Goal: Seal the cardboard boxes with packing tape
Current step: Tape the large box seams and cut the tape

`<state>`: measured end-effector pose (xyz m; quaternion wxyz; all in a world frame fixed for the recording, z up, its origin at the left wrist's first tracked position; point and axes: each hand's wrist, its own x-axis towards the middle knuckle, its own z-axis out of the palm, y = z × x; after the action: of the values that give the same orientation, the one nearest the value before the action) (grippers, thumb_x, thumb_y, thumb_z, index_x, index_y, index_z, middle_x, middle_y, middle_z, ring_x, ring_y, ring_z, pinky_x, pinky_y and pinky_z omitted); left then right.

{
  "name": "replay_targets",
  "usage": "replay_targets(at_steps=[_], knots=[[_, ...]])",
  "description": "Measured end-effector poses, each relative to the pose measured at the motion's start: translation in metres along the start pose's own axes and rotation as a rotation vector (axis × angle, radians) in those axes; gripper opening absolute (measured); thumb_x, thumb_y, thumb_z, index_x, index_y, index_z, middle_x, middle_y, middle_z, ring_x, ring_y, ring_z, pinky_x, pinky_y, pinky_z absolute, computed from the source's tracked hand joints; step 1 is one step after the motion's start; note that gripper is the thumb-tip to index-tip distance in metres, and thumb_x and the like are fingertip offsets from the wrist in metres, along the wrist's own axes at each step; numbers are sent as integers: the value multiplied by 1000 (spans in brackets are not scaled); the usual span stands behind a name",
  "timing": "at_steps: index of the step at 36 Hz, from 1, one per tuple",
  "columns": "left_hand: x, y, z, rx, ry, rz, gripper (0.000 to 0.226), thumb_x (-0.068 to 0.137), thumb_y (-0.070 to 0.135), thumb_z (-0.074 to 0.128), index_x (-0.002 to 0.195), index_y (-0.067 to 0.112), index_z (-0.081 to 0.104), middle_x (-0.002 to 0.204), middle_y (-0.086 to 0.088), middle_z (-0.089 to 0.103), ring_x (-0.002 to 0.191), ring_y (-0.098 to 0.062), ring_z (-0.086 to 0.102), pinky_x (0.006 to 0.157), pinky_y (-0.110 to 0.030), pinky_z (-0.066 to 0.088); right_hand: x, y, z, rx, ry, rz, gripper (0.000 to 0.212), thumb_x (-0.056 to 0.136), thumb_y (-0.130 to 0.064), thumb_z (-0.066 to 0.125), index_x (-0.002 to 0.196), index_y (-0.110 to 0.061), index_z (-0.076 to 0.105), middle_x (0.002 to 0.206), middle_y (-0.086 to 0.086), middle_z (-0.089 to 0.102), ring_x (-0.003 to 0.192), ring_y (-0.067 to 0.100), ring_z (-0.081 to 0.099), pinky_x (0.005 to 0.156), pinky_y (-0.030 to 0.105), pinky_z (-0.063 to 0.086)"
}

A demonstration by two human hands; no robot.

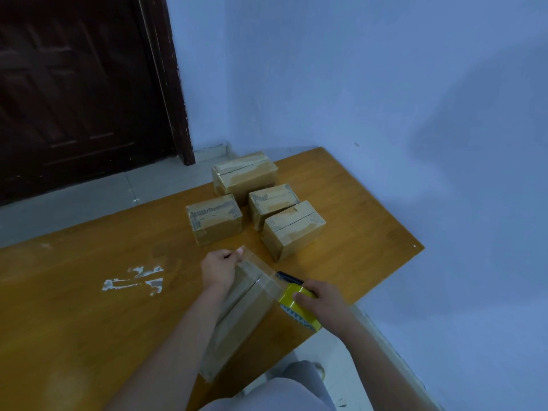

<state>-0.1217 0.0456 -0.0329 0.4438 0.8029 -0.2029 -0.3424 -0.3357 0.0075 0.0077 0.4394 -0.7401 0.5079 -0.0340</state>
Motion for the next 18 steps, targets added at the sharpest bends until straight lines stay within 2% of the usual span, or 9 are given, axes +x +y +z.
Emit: replay_targets(at_steps=[3,8,11,14,18], knots=[[2,-1,0,27,-5,-14,28,90,33,64,66,18,66,67,-1,61,58,-16,50,53,-24,37,1,1,1,-8,4,-4,27,91,-30,59,86,-3,62,74,6,54,64,13,49,58,27,37],[4,0,0,52,-23,-42,31,90,35,65,72,10,70,71,-6,64,63,-20,55,57,-24,41,3,3,3,-6,4,14,32,92,-30,58,93,2,61,79,17,57,68,17,51,62,29,38],[6,0,2,55,-29,-64,29,89,33,66,69,12,68,69,-4,64,65,-19,57,59,-25,42,4,5,5,11,8,28,33,91,-29,59,93,4,61,78,11,55,68,17,52,63,29,39],[9,0,1,74,-48,-84,30,89,33,66,70,9,70,72,-7,66,70,-22,61,63,-26,43,4,6,5,30,9,36,31,91,-30,59,93,1,62,82,19,61,69,16,54,63,29,41],[12,1,0,139,-106,-126,31,90,33,65,71,9,68,74,-6,65,70,-20,59,68,-28,44,4,6,7,30,22,28,30,91,-29,59,94,0,63,86,21,63,68,15,54,61,27,40]])
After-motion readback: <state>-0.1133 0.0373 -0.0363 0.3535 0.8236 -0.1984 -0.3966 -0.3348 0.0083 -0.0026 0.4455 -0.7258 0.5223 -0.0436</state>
